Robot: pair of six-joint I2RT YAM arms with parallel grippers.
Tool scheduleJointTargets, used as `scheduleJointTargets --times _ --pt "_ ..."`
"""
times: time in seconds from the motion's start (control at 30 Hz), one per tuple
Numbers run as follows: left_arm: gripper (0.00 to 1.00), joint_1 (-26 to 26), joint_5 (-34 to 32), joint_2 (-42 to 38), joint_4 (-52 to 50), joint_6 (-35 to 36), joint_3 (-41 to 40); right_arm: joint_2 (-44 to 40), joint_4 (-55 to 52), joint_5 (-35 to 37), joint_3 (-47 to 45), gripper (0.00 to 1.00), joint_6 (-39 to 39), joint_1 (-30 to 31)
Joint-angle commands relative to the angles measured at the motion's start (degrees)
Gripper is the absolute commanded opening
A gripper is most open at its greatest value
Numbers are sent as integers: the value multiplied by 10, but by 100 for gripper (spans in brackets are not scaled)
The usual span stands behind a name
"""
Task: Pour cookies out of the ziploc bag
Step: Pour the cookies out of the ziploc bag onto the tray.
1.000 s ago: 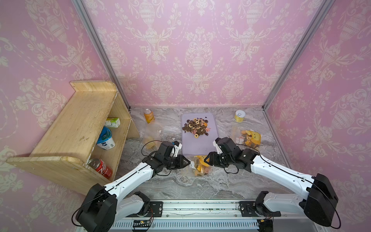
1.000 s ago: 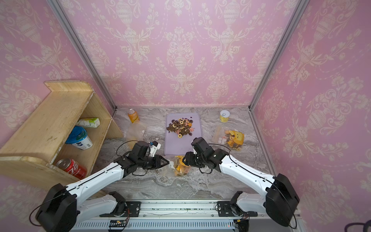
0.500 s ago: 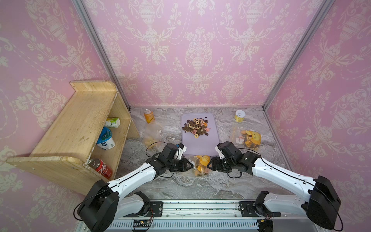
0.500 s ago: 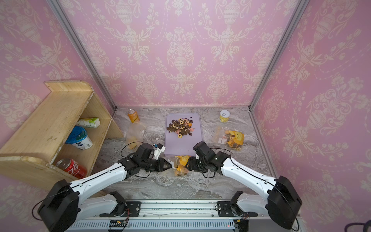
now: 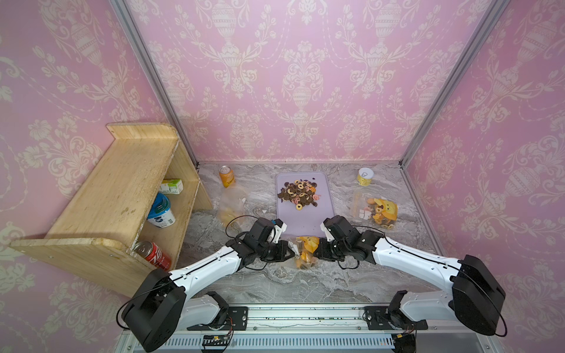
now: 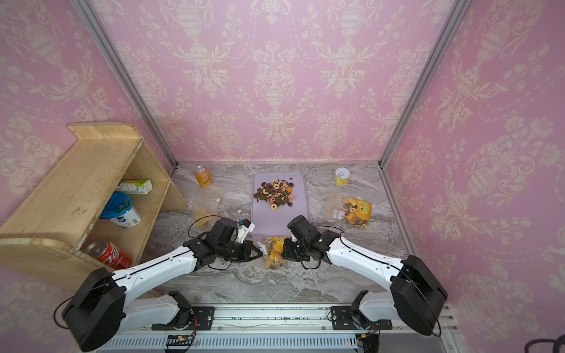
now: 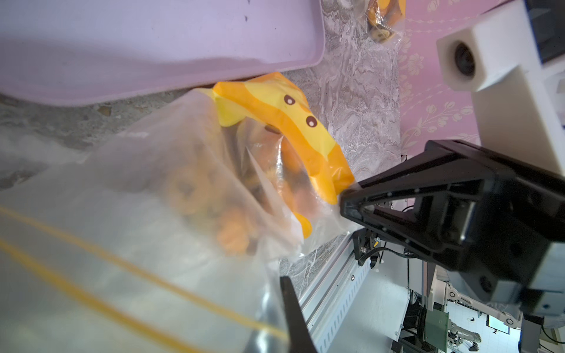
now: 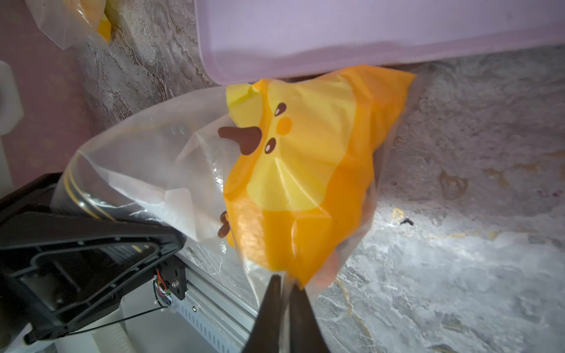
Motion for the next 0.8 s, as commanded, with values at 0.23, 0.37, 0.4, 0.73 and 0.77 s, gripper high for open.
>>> scheduleJointTargets --times 0.23,0.37,0.4,0.73,0.77 --pt "0 -3 8 79 -27 30 149 -62 -33 -8 29 0 -11 -56" --pt "0 2 12 123 -40 43 217 -80 -66 -19 60 0 -27 -100" --pt "0 6 18 139 -41 46 237 -83 -75 -23 68 0 -33 -115" --pt "0 34 83 335 -36 56 459 -55 -131 -87 156 0 -99 -265" --pt "0 37 90 354 -34 54 478 -49 -134 -89 165 0 -104 -275"
